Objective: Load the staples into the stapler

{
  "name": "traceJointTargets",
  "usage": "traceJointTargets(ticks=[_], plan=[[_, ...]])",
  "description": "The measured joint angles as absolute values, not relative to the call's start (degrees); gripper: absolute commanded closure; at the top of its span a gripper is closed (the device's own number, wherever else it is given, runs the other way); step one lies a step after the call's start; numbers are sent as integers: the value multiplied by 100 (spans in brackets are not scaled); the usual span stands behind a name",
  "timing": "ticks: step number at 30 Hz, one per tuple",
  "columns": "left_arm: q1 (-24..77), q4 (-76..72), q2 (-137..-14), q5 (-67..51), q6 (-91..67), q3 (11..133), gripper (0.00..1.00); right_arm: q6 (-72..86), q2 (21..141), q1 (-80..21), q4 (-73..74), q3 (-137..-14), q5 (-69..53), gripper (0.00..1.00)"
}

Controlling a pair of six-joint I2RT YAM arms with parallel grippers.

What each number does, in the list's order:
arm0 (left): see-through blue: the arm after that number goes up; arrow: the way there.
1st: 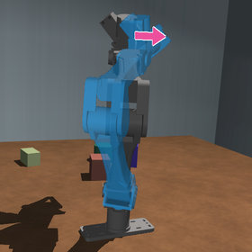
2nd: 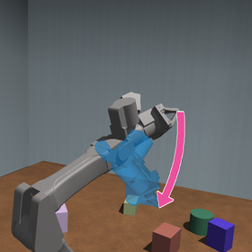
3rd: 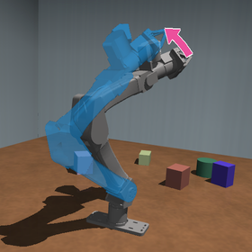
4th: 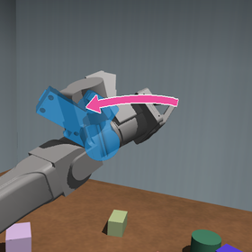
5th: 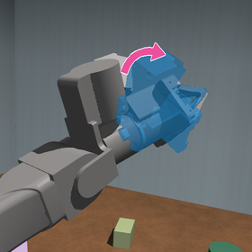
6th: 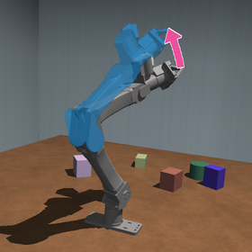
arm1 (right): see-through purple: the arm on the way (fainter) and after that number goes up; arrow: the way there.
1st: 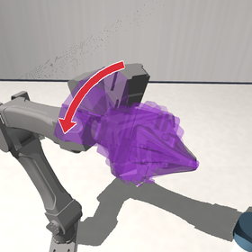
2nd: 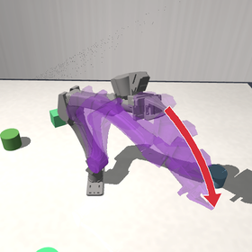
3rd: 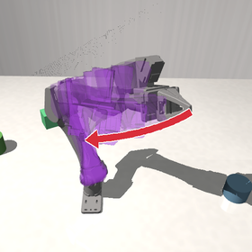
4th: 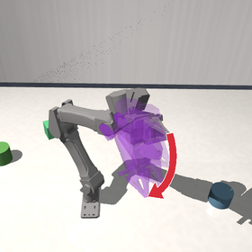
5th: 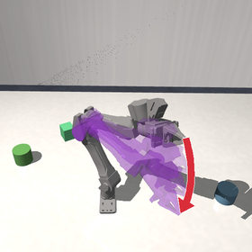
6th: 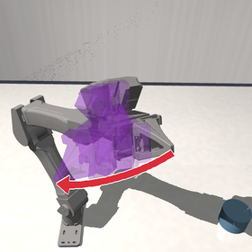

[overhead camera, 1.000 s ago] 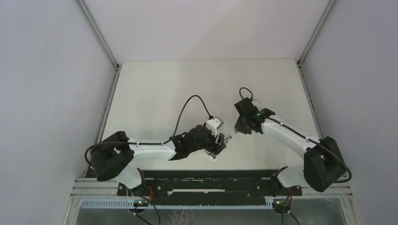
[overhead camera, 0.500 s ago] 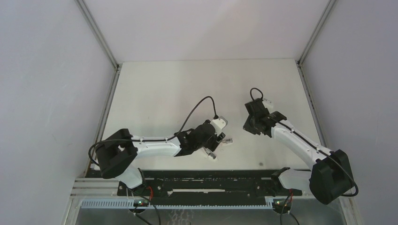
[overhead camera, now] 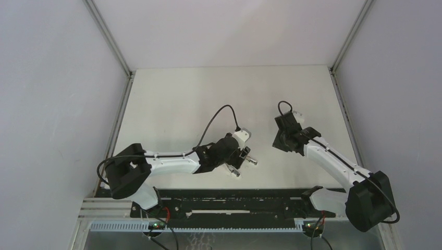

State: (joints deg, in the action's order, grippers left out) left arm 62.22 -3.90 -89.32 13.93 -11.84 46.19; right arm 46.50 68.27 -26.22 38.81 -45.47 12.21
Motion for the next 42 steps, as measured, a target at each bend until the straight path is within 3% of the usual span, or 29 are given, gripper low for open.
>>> traceJointTargets(ticks=[13, 16, 25, 30, 31, 33, 35, 37, 42], plan=[[5830, -659, -8980, 633, -2665, 4619, 31, 4213, 6047, -2189, 3859, -4180, 1256, 73], [5767, -720, -9120, 530, -2797, 4619, 40, 4169, 6001, -2150, 3833, -4119, 1238, 73], [5607, -1041, -9559, 156, -2932, 4626, 84, 4060, 5680, -2095, 3704, -3920, 1192, 64], [5535, -1146, -9572, -119, -2349, 4705, 91, 3981, 5210, -1997, 3686, -3715, 1190, 62], [5505, -1131, -9605, -228, -2182, 4770, 90, 3975, 5146, -1979, 3686, -3684, 1192, 62], [5426, -1107, -9717, -480, -1900, 4956, 80, 3962, 5048, -1922, 3677, -3627, 1188, 62], [5332, -1105, -9819, -701, -1651, 5113, 60, 3951, 4965, -1846, 3684, -3570, 1188, 61], [5238, -1105, -9837, -875, -1422, 5162, 34, 3933, 4873, -1767, 3701, -3524, 1188, 58], [5133, -862, -9590, -897, -1057, 5151, 12, 3924, 4499, -1535, 3852, -3441, 1208, 55]])
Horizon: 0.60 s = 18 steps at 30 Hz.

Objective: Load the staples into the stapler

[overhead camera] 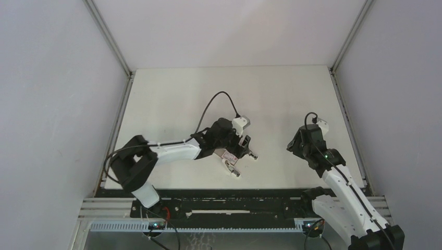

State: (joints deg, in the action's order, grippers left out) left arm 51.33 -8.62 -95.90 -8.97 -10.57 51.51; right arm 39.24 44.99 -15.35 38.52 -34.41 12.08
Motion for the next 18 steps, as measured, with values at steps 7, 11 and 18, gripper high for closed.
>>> traceJointTargets(ticks=[7, 11, 18], plan=[[4713, -899, -7778, -412, -1013, 4858, 8, 4160, 4154, -1074, 4484, -3441, 1328, 56], [4025, -1057, -7382, -259, -1188, 4842, 8, 4342, 4292, -790, 4705, -3441, 1297, 58], [3146, -967, -7277, -110, -1874, 4558, 8, 4429, 4394, -600, 4762, -3430, 1299, 55]])
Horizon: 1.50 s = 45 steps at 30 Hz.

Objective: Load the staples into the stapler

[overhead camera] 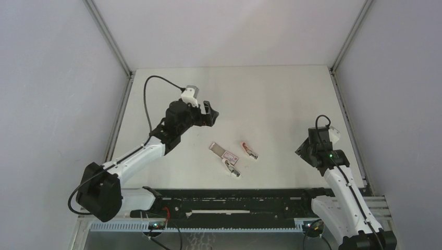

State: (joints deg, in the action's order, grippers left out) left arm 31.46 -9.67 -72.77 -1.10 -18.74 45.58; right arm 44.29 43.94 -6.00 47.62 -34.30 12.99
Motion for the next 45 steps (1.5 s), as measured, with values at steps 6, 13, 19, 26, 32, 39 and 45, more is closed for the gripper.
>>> traceJointTargets(ticks=[6, 13, 19, 26, 32, 39, 45], plan=[[2392, -843, -6713, 99, -2388, 4381, 3, 4283, 3955, -600, 4504, -3411, 1269, 44], [1966, -1098, -6431, 952, -2200, 4274, 4, 4657, 3754, -541, 4329, -3417, 1406, 45], [1968, -1103, -6687, 985, -1710, 4213, 4, 5972, 3656, -489, 5662, -3883, 1166, 52], [1761, -886, -6563, 412, -1284, 4014, 0, 7561, 2659, -489, 7419, -4285, 1347, 53], [1256, -792, -6250, 115, -1249, 3953, 0, 7461, 3242, -489, 8093, -4495, 1492, 53], [1256, -47, -6674, 82, -1577, 4648, 5, 6316, 4650, -635, 7747, -4871, 1824, 53], [1256, 64, -6748, 119, -2250, 5030, 2, 5824, 4936, -674, 7518, -5096, 2405, 51]])
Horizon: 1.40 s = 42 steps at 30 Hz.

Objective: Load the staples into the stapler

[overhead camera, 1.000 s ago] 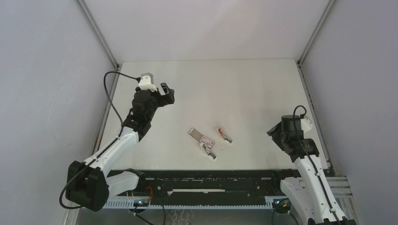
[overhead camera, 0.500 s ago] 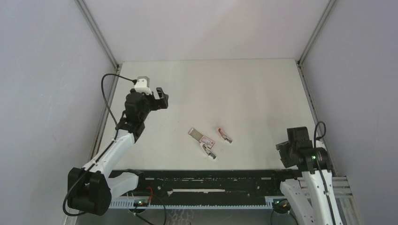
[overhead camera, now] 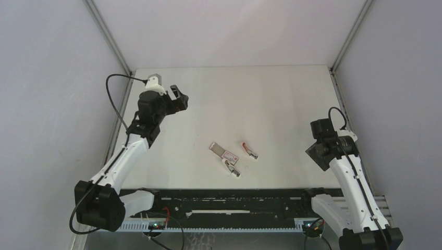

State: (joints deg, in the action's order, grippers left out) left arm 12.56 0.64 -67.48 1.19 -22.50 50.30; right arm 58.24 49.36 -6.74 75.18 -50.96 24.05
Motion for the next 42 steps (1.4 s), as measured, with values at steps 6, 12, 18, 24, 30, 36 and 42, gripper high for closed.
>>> traceJointTargets(ticks=[6, 12, 18, 24, 30, 36, 42], plan=[[1245, 388, -6416, 510, -2495, 5006, 1, 5564, 4995, -639, 7271, -4967, 2585, 42], [1135, 1361, -6307, 1251, -2779, 4993, 0, 5524, 4729, 148, 6925, -4289, 2073, 48], [840, 1809, -5902, 1669, -3002, 4991, 0, 5682, 4534, 652, 6810, -3671, 1507, 56], [808, 2137, -6029, 1684, -2980, 4991, 1, 6042, 4904, 668, 6757, -3518, 1516, 57], [823, 2180, -6281, 1367, -2600, 5011, 6, 6184, 5157, 672, 6591, -3518, 1824, 56], [1592, 2202, -6720, 1028, -2027, 5048, 6, 6274, 5404, 362, 6576, -3647, 2176, 49], [2359, 2165, -6670, 873, -1813, 5048, 6, 6764, 5461, 290, 6886, -3787, 2290, 48]])
